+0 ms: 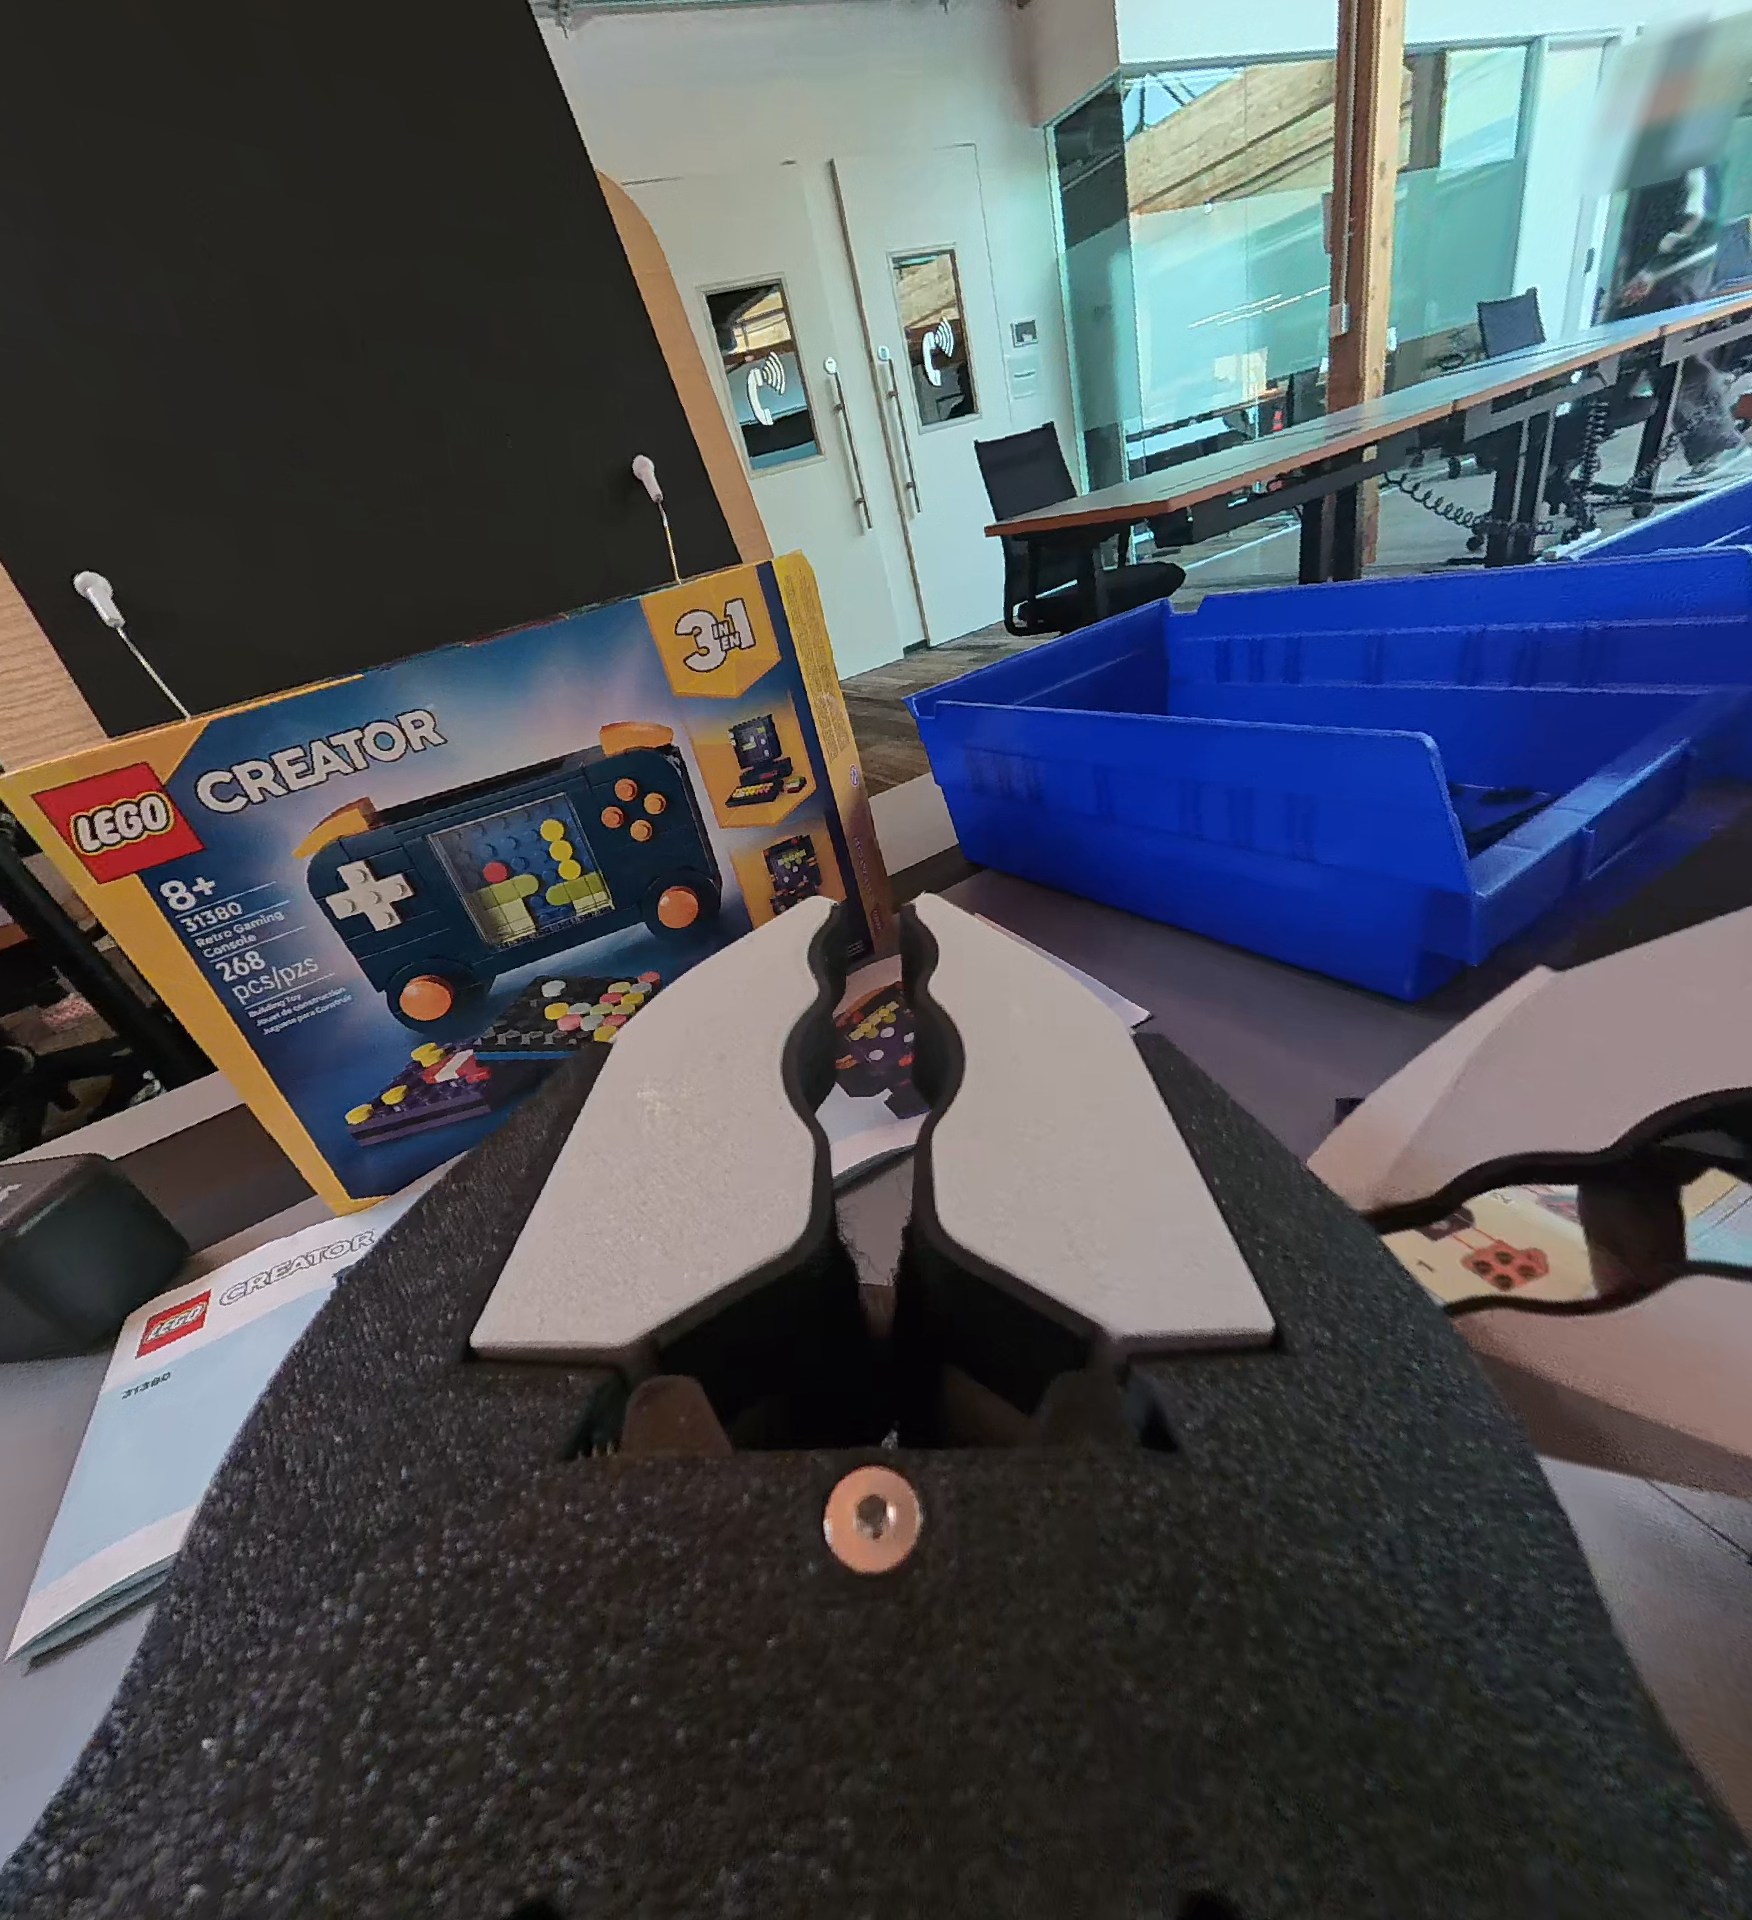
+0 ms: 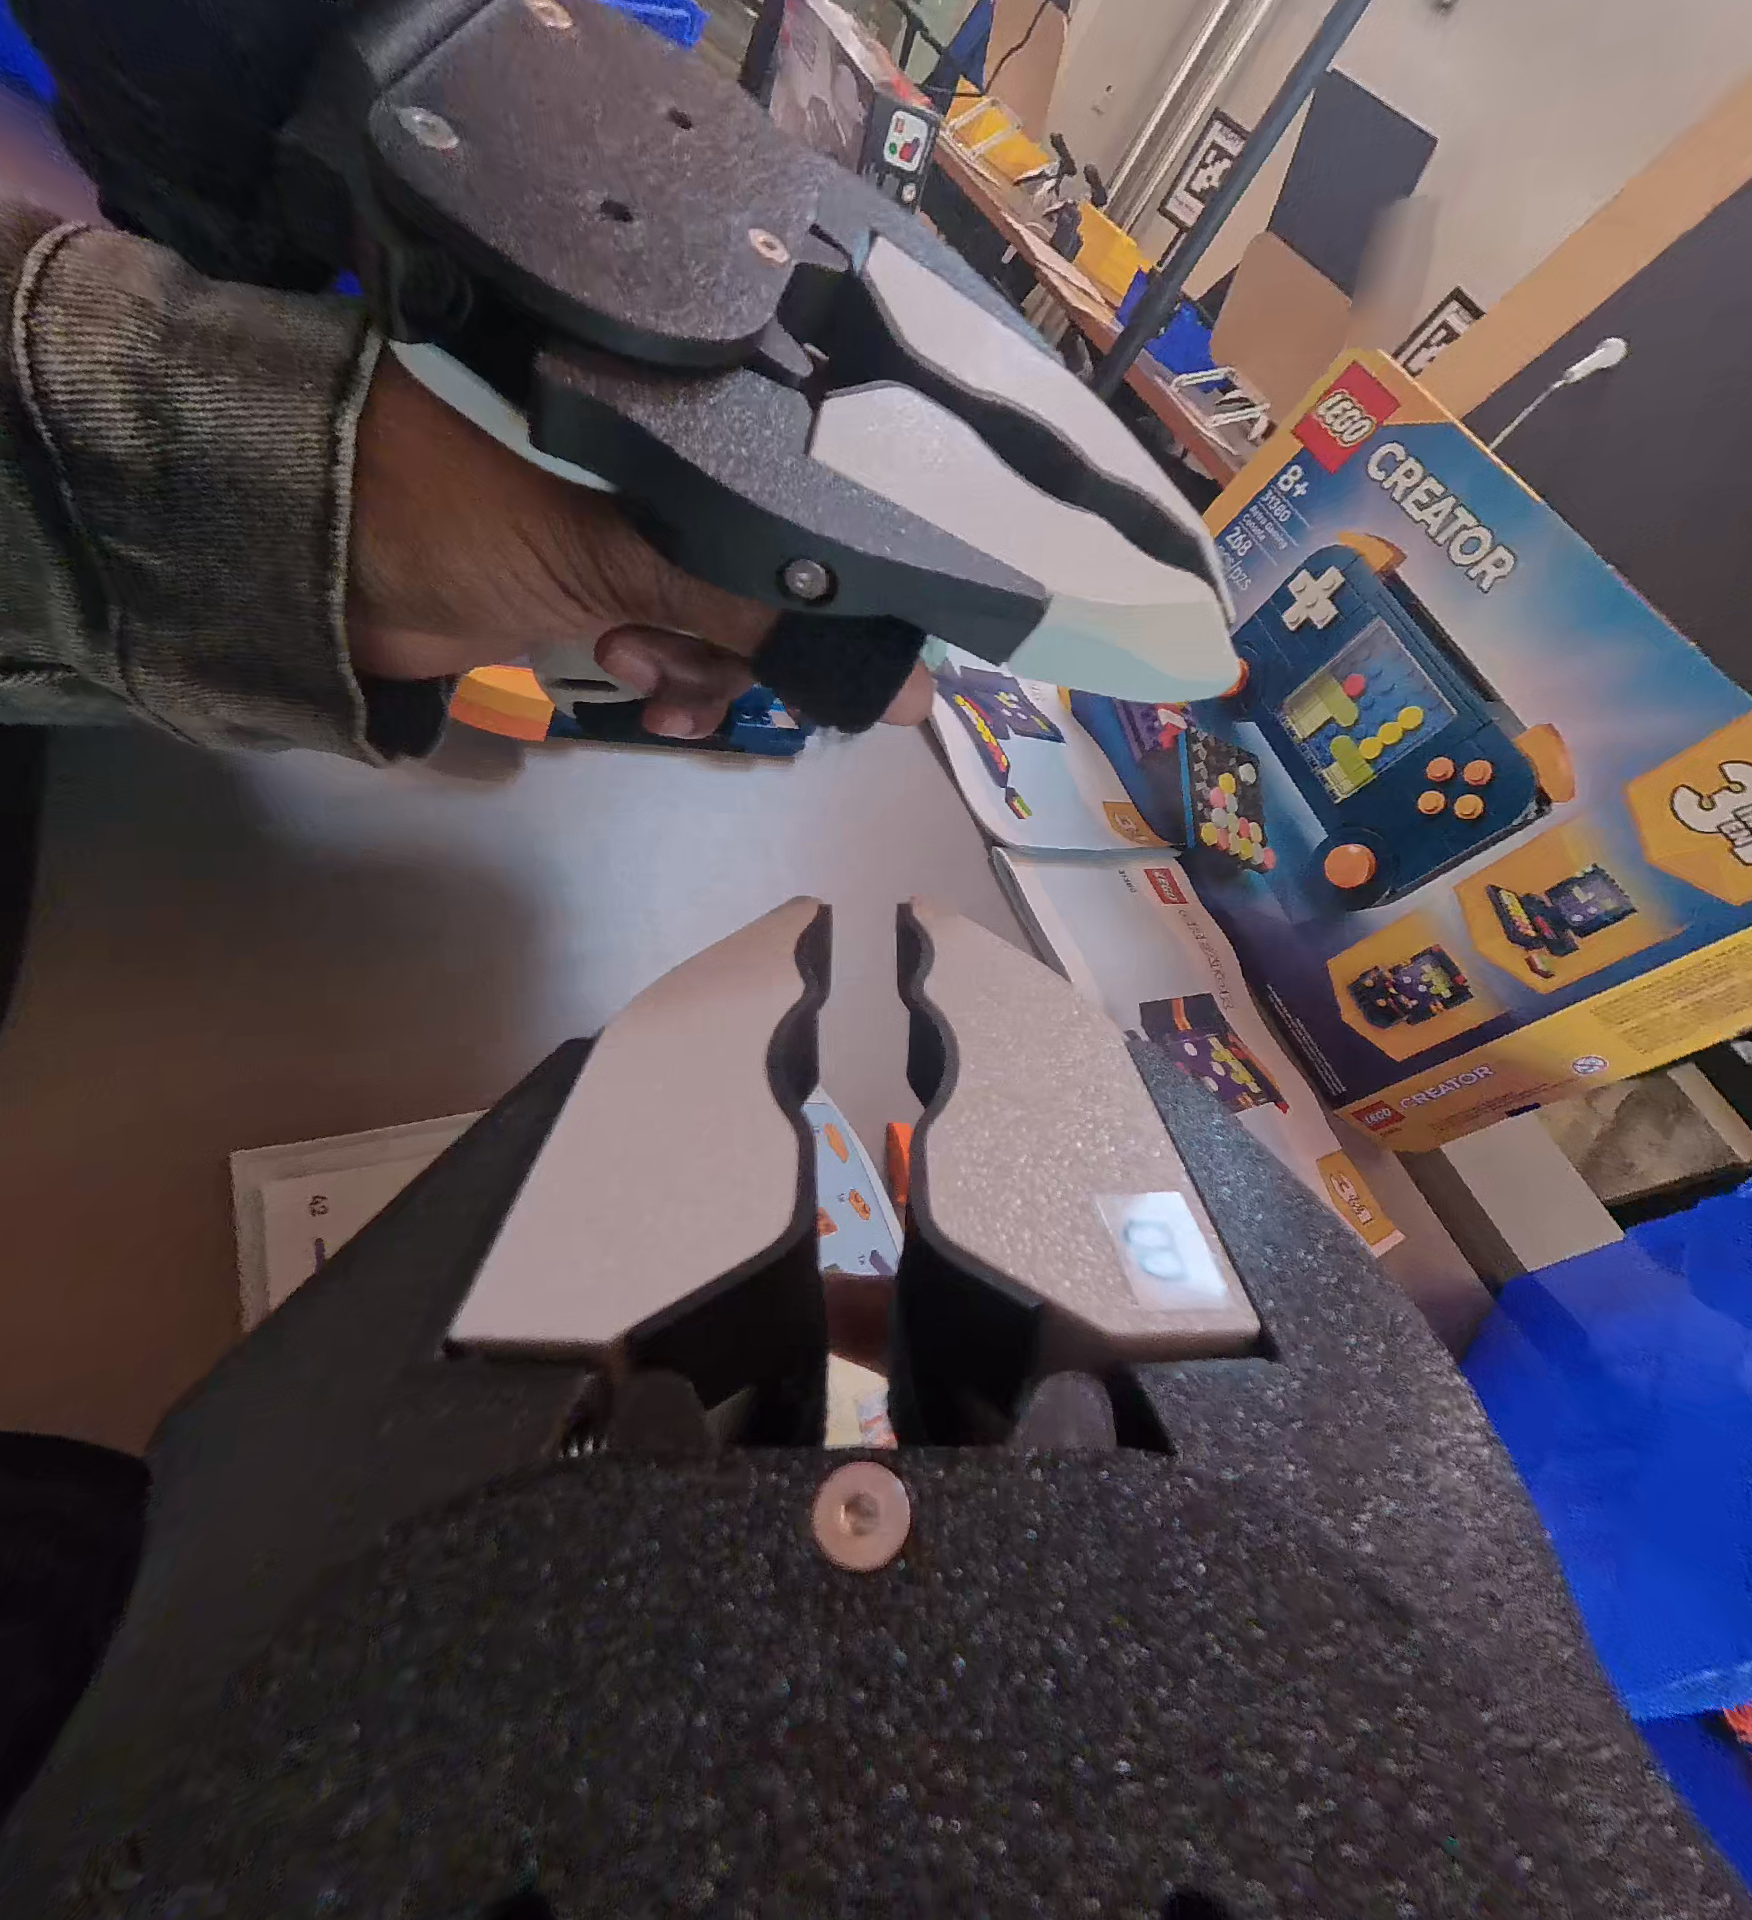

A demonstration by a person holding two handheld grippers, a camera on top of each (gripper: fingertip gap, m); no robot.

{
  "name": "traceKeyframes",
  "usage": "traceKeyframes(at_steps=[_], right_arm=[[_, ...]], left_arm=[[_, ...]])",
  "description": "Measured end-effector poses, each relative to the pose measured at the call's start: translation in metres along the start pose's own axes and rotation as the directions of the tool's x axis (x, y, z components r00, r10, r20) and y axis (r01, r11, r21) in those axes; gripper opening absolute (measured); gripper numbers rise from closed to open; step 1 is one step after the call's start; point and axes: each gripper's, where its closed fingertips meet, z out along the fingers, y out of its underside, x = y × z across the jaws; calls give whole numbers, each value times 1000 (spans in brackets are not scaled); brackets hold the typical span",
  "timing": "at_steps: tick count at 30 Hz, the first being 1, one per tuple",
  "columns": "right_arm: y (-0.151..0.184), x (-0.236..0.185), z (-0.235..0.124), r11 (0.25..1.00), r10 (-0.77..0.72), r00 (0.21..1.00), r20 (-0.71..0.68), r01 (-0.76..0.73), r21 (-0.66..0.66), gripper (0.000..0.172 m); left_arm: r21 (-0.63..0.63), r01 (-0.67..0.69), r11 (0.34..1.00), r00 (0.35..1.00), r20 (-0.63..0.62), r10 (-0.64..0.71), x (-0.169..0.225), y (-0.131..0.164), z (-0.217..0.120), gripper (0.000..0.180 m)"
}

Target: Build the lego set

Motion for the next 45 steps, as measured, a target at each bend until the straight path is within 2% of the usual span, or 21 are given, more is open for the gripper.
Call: traceKeyframes(at_steps=[3,6,9,12,14,21,24,26,31,35,36,37,42,45], right_arm=[[0,-6,1,1000,-26,999,28,26,-6,0],[-1,-6,0,999,-32,999,25,32,5,1],[-1,-6,0,1000,3,999,42,-4,19,10],[-1,-8,1,999,33,997,68,-34,14,0],[0,-9,1,999,47,996,75,-48,9,0],[-3,6,-2,988,131,991,39,-134,75,14],[-7,19,-7,961,231,972,38,-234,146,15],[-6,29,-10,937,298,954,41,-301,177,3],[-2,62,-24,833,479,877,31,-466,299,0],[9,87,-33,747,599,801,7,-561,357,20],[11,91,-35,733,614,789,3,-573,366,14],[13,94,-38,723,624,781,1,-578,377,0],[16,101,-43,691,650,760,4,-593,414,0],[15,102,-43,702,632,775,-10,-567,431,16]], left_arm=[[-4,-2,1000,1000,0,2,0,1,0,9],[-7,1,1000,1000,1,-1,0,2,1,9],[-9,1,1000,1000,1,-1,0,3,1,10],[-6,1,1000,1000,-1,-1,0,2,1,10],[-5,3,1000,1000,-2,-3,0,2,1,10],[11,21,1000,999,-24,-21,4,-3,0,11],[3,29,1000,999,-39,-29,8,-1,1,11],[4,28,1000,998,-48,-27,12,-1,1,11],[18,19,1000,998,-59,-18,16,-6,-1,11],[16,23,1000,997,-81,-22,22,-5,0,14],[13,20,1000,996,-86,-19,24,-4,0,15],[12,17,1000,996,-87,-16,25,-4,0,17],[24,18,1000,995,-94,-15,27,-6,0,28],[35,37,999,994,-101,-33,28,-8,-1,33]])
